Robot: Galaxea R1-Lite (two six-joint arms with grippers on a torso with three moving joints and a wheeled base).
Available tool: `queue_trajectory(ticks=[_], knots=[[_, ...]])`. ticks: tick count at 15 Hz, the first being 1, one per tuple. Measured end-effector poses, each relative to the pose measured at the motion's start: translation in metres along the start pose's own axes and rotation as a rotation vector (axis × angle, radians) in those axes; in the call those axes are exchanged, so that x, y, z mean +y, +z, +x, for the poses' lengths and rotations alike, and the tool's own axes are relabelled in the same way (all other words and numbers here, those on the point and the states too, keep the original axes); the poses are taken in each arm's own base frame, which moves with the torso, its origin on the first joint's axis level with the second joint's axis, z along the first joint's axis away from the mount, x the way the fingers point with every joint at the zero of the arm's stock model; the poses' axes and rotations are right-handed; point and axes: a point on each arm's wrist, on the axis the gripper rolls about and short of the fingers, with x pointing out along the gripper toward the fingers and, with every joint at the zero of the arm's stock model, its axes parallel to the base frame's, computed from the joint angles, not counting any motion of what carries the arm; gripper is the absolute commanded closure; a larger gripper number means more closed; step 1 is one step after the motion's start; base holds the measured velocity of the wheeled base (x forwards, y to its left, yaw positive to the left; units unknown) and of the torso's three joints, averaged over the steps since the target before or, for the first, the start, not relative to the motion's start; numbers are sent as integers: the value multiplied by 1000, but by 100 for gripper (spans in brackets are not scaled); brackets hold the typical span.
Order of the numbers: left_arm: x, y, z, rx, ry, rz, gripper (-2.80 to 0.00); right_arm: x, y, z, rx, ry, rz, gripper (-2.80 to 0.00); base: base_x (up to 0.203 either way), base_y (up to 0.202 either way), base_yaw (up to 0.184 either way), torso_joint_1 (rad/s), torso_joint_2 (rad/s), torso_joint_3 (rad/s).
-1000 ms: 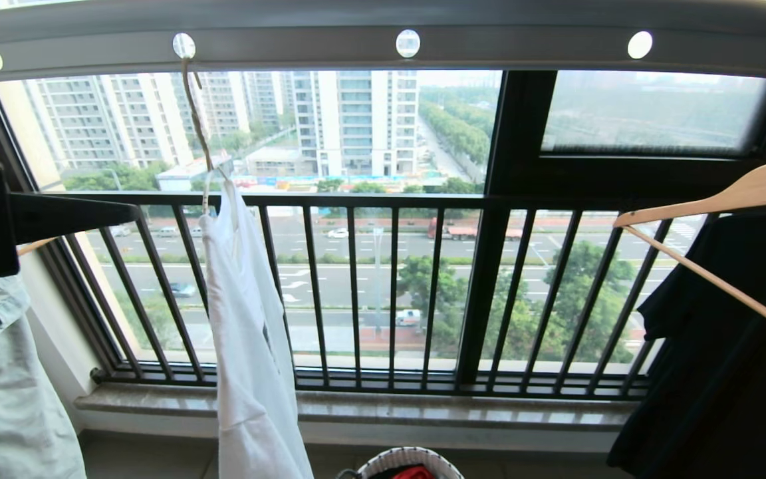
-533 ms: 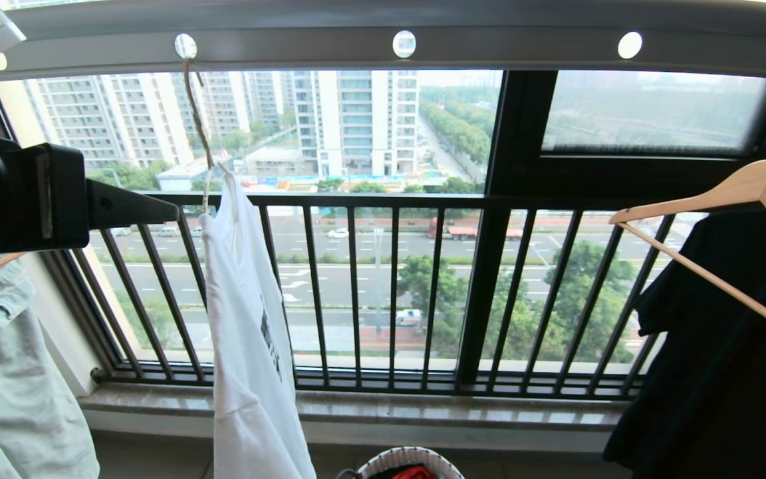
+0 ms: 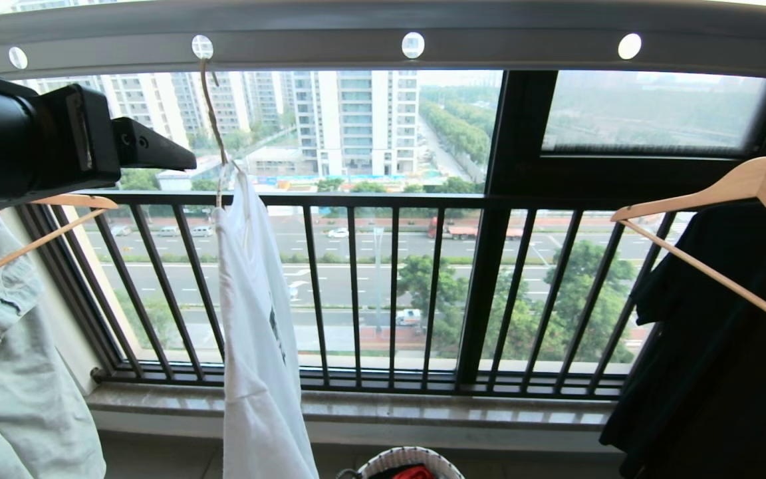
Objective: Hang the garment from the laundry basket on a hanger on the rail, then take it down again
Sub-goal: Take the clothes off the clothes rack
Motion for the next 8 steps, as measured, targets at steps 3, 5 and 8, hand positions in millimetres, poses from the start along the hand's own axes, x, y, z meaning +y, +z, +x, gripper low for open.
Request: queue_trajectory(ticks=[3,5,8], knots=[[-6,0,13,16,7,0,-280,0,0,0,0,0,0,0,0,0,0,0,0,0],[-10,-2,22,28,33,13,-280,0,0,0,0,0,0,0,0,0,0,0,0,0],[-19,-5,35,42,43,32,-280,0,0,0,0,0,0,0,0,0,0,0,0,0]])
